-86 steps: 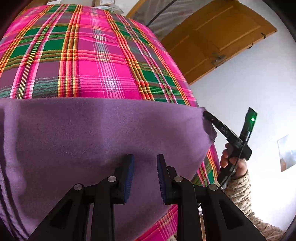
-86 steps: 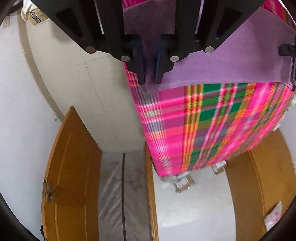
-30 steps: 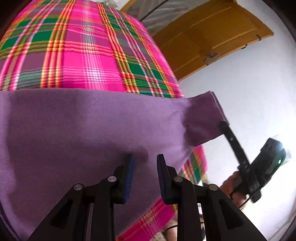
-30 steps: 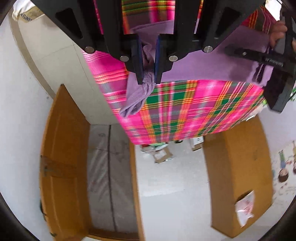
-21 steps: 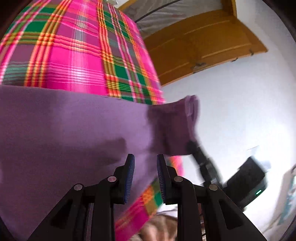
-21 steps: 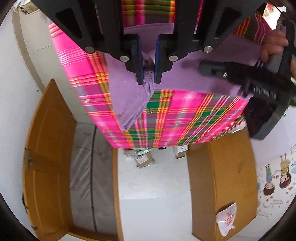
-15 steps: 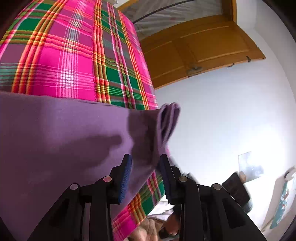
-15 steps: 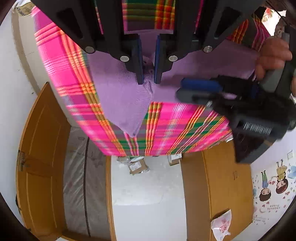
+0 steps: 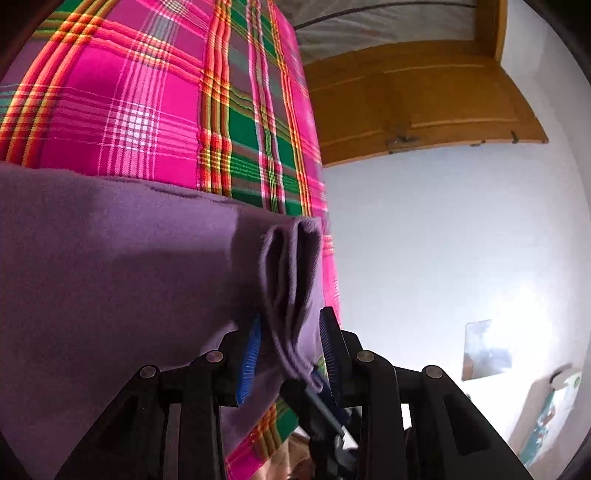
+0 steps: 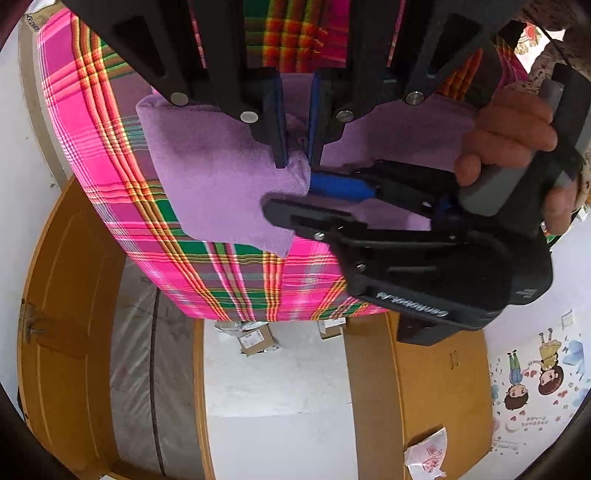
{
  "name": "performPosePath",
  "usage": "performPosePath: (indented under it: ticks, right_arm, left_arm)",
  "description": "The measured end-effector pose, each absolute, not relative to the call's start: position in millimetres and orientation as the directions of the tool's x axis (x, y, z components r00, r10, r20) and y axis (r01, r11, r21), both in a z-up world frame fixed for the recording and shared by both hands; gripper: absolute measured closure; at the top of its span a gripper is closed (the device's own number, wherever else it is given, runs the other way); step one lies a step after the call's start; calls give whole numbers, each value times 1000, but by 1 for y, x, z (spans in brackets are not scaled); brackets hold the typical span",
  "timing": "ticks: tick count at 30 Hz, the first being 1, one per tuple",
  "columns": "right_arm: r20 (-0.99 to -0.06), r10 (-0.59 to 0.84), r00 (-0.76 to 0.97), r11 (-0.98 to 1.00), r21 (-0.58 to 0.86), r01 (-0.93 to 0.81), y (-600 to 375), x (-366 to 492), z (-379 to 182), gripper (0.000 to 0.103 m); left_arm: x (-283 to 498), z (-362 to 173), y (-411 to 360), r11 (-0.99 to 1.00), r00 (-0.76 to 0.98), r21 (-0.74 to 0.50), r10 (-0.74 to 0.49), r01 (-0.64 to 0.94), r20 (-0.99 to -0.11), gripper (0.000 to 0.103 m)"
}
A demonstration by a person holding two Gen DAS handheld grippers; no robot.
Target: Fold clothes
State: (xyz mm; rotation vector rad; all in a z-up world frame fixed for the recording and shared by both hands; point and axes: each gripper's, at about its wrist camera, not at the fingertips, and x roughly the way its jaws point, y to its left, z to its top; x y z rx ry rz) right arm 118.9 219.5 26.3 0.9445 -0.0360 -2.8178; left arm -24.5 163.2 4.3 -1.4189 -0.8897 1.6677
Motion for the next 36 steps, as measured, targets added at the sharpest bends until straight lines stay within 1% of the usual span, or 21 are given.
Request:
performPosePath:
  ticks: [12, 20, 25, 29, 36]
  right_arm:
    - [-553, -227, -802, -973, 87, 216, 195, 126, 48, 93]
    - [-525, -291, -800, -954, 94, 286, 167, 127, 58, 93]
    - [-545, -327, -772, -941, 113, 319, 152, 122, 49, 93]
    - [-571, -340, -747, -937, 137, 322, 143, 111, 36, 93]
    - [-626, -342, -701, -936, 165, 311, 138, 92, 10, 93]
  left_arm:
    - [-20, 20, 145, -461, -161, -880, 882, -110, -442, 71]
    - [-8, 38, 105, -495, -257, -863, 851, -103, -457, 71]
    - [-1, 30, 66, -518, -312, -854, 820, -51, -479, 71]
    - [-2, 25, 57, -556, -333, -830, 789, -28, -517, 71]
    - [-1, 23, 48, -582, -368, -813, 759, -14, -537, 71]
